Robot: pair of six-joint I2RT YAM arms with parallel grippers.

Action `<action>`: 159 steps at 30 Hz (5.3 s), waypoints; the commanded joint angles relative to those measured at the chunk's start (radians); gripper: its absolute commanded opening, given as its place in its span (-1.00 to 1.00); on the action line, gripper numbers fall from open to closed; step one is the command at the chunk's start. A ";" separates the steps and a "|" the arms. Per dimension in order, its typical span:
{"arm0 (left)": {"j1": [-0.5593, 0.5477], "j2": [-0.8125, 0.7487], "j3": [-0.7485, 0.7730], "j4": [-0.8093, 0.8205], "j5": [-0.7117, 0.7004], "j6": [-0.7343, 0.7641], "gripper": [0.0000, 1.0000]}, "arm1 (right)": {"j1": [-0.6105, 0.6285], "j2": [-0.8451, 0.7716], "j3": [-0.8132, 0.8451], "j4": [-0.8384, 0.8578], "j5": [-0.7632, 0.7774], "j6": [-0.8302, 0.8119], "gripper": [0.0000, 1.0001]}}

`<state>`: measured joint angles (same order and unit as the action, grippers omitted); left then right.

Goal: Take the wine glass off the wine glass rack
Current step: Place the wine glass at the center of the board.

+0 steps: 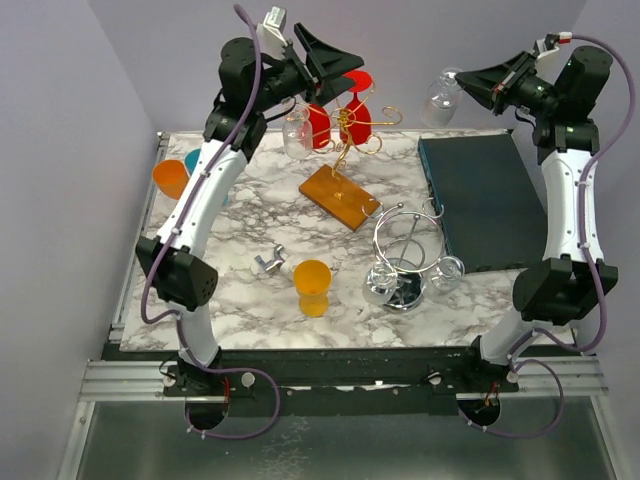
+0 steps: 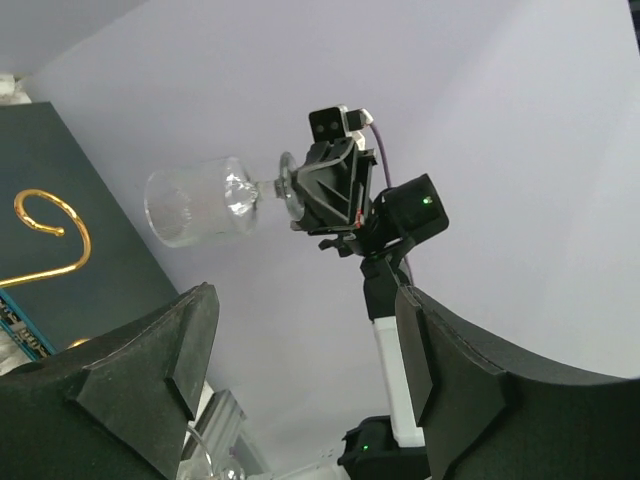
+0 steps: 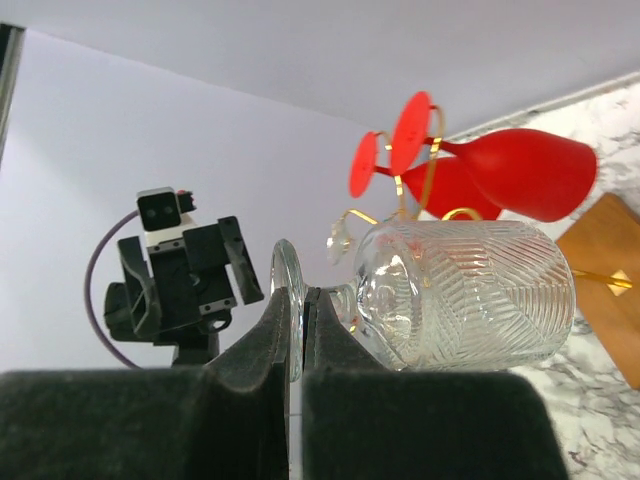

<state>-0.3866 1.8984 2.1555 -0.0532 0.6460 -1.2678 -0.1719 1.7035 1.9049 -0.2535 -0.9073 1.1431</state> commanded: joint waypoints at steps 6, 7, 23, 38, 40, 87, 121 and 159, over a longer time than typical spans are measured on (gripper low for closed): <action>0.053 -0.235 -0.316 0.255 0.146 0.015 0.57 | 0.057 -0.106 0.059 0.244 -0.104 0.247 -0.99; 0.061 -0.250 -0.353 0.296 0.160 -0.006 0.57 | 0.077 -0.101 0.077 0.273 -0.103 0.264 -0.99; 0.149 -0.350 -0.570 0.787 0.250 -0.265 0.70 | 0.383 0.059 0.203 0.629 -0.066 0.597 -0.99; 0.211 -0.381 -0.677 0.922 0.194 -0.373 0.67 | 0.428 0.062 0.177 0.707 -0.032 0.655 -0.99; 0.226 -0.390 -0.697 0.915 0.185 -0.371 0.67 | 0.428 0.068 0.189 0.703 -0.028 0.651 -0.99; 0.091 -0.286 -0.549 1.117 0.080 -0.501 -1.00 | 0.470 0.083 0.130 0.565 0.023 0.426 -0.44; 0.226 -0.565 -0.354 -0.917 -0.578 0.519 -1.00 | 0.189 -0.059 0.208 -0.276 0.449 -0.443 1.00; 0.218 0.027 -0.419 -0.833 -0.793 0.632 -1.00 | 0.189 -0.093 0.174 -0.291 0.535 -0.494 1.00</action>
<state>-0.1677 1.8954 1.6840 -0.9085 -0.0952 -0.6640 0.0147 1.6451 2.0857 -0.5701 -0.3733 0.6533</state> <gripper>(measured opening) 0.142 0.997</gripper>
